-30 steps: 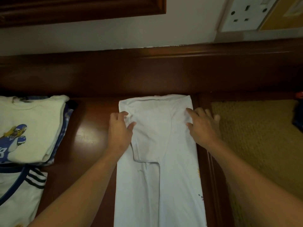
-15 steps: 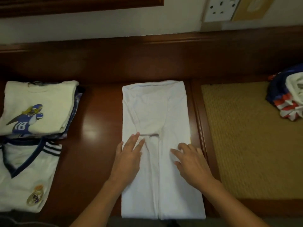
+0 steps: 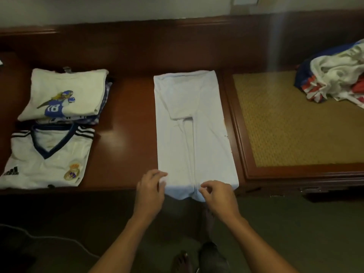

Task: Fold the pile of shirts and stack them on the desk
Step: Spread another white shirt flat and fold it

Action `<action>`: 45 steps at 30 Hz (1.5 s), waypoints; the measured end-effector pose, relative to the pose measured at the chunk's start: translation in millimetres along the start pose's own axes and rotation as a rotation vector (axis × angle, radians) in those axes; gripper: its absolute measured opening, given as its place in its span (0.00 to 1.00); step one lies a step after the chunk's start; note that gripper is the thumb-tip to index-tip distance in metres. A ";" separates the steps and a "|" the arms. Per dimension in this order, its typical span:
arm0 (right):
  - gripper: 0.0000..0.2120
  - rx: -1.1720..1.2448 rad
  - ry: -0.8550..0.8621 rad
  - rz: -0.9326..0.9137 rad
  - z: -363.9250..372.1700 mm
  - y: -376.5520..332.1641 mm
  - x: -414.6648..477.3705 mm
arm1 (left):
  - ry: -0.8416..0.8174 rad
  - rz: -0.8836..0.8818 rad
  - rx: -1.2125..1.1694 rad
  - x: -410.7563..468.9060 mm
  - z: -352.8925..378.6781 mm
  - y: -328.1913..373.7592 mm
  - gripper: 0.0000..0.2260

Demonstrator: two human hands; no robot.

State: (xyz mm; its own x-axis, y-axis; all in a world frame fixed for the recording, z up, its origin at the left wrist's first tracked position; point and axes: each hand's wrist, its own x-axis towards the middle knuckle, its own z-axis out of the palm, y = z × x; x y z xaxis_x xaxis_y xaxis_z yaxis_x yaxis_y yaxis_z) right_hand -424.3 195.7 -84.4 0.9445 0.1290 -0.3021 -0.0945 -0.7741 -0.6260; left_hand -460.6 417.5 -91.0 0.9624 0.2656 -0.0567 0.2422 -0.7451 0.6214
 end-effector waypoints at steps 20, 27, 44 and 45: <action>0.03 0.187 0.089 0.162 16.1 -9.3 10.5 | -0.192 -0.702 -0.658 -36.5 34.3 -9.6 0.22; 0.12 -0.089 0.198 0.155 37.9 -5.7 -4.4 | -0.172 -0.707 -0.673 -34.9 44.5 -10.0 0.05; 0.05 0.340 0.405 0.287 4.9 42.0 -11.6 | -0.185 -0.665 -0.628 -40.1 52.9 -21.2 0.15; 0.06 0.389 0.430 0.365 3.7 52.2 -12.4 | -0.199 -0.661 -0.612 -39.8 54.1 -22.7 0.16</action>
State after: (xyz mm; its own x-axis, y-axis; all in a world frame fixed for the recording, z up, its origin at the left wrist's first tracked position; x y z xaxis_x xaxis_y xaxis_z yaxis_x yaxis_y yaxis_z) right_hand -442.2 156.0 -116.0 0.8643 -0.4173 -0.2808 -0.4605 -0.4320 -0.7755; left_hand -497.7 390.7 -145.1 0.6683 0.3701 -0.6453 0.6977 -0.0109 0.7164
